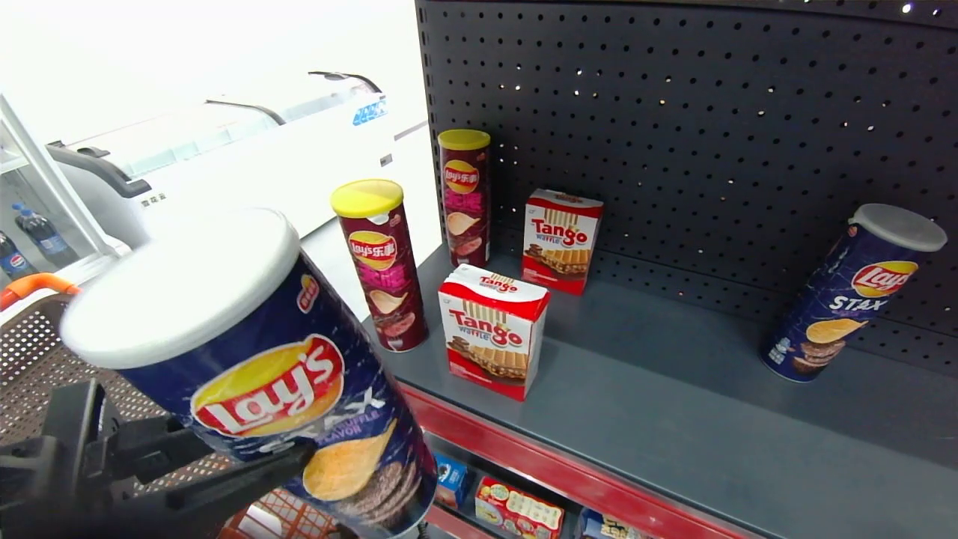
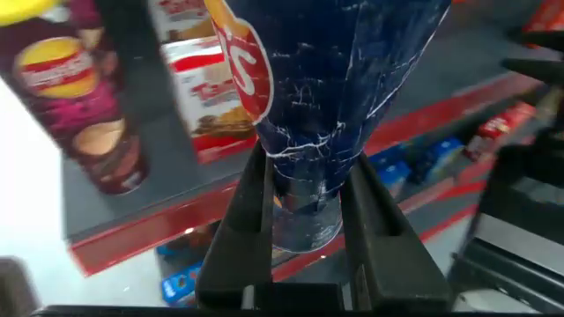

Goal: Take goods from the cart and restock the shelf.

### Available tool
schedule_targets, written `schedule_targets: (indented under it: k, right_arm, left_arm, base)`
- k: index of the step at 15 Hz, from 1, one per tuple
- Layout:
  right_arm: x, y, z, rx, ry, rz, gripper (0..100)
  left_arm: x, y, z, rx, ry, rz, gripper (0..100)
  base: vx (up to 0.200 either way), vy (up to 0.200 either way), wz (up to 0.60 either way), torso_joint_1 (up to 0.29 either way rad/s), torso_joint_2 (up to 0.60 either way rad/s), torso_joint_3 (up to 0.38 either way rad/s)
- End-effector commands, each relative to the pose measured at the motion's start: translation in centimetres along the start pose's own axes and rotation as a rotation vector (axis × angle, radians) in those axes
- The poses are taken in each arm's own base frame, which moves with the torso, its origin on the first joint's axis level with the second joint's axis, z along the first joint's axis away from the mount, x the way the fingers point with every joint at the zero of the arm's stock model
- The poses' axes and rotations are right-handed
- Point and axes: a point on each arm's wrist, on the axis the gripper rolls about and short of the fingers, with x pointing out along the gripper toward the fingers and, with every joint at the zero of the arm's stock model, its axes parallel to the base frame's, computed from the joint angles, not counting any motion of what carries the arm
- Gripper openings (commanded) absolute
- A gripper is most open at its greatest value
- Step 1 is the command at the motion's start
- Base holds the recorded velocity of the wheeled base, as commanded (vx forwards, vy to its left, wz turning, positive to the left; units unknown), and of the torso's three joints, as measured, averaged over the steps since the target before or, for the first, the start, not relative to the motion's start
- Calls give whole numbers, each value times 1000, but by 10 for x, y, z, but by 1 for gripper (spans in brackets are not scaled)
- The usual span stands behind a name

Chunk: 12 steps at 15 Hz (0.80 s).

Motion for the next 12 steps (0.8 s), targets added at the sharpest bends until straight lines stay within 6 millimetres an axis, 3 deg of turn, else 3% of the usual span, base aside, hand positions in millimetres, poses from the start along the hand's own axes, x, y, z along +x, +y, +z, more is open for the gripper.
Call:
schedule_targets:
  k: [1, 6, 12]
  right_arm:
    - [0, 0, 0, 0, 1, 1, 100]
    - [0, 0, 0, 0, 1, 1, 100]
    - [0, 0, 0, -1, 1, 1, 100]
  left_arm:
    - [3, 1, -1, -6, 19, -4, 0]
    - [3, 0, -3, -10, 29, -37, 0]
    - [4, 0, -4, -12, 33, -45, 0]
  base:
    - [0, 0, 0, 0, 0, 0]
    - [0, 0, 0, 0, 0, 0]
    - [0, 0, -600, 1, 2, 6]
